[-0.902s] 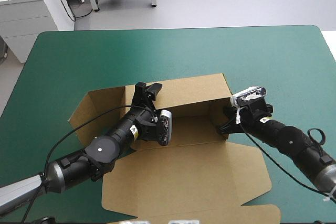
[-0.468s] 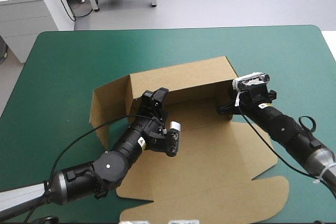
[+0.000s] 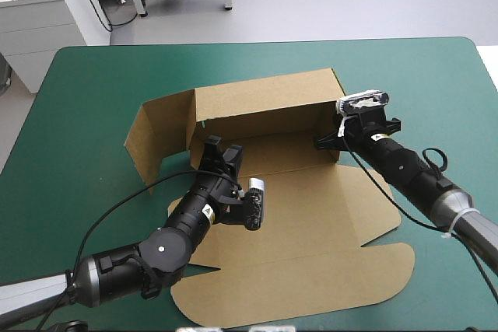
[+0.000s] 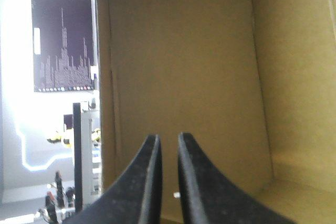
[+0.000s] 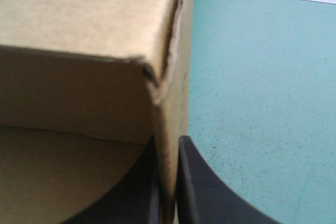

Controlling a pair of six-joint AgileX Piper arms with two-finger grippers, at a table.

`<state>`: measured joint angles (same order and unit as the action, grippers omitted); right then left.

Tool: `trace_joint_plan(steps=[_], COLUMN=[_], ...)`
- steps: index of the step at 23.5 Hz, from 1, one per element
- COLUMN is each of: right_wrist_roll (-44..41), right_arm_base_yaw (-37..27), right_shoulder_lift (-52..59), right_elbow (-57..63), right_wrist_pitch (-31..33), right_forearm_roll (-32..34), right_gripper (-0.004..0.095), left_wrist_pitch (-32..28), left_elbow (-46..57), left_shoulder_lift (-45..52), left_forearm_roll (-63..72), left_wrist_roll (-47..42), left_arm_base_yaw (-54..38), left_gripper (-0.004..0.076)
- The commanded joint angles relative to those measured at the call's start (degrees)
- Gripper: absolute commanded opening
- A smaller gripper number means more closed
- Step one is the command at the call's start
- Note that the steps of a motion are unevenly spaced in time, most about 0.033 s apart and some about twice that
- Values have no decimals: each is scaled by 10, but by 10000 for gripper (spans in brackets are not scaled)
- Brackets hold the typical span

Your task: Fold the box

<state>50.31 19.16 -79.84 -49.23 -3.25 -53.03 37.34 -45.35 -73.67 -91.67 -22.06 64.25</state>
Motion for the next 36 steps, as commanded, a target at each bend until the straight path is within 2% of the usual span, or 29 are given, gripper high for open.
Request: trace_joint_plan(steps=[1,5,9,12,16,17,18,19,20,21,24,25,27,32,36], right_wrist_roll=[-2,3,21,21,21,26,26,26,26,26,26,26,24,15,6], right_arm_base_yaw=[-2,-2,-2,-2,-2,-2,-2,-2,-2,-2,-2,-2,-2,-2,-2], right_shoulder_lift=[19,19,19,19,19,19,19,19,19,19,19,19,19,19,19], right_elbow=[-24,-24,-24,-24,-24,-24,-24,-24,-24,-24,-24,-24,-24,-24,-24], right_wrist_pitch=[-44,-46,-49,-49,-49,-49,-49,-49,-48,-46,-37,-33,-25,-9,25], right_forearm_roll=[-7,-5,-7,-8,-8,-6,-6,-8,-8,-8,-8,-8,-8,-12,-12], right_gripper=[-13,-13,-13,-13,-13,-13,-13,-13,-13,-13,-13,-13,-13,-13,-13], left_wrist_pitch=[42,45,54,106,173,196,197,196,192,183,180,177,165,72,66], left_elbow=[-22,-49,-127,-242,-356,-408,-426,-447,-449,-447,-421,-394,-341,-178,-125], left_shoulder_lift=[14,15,15,15,15,14,14,14,14,14,14,14,14,14,14], left_forearm_roll=[40,128,280,490,674,760,789,844,868,926,1095,1181,1262,1321,1322], left_wrist_roll=[-14,1,74,195,288,320,329,329,329,336,419,454,463,445,445], left_arm_base_yaw=[3,2,-15,-96,-216,-300,-335,-434,-470,-556,-692,-759,-836,-890,-890], left_gripper=[2,2,2,2,2,2,1,1,0,0,0,0,0,0,-4])
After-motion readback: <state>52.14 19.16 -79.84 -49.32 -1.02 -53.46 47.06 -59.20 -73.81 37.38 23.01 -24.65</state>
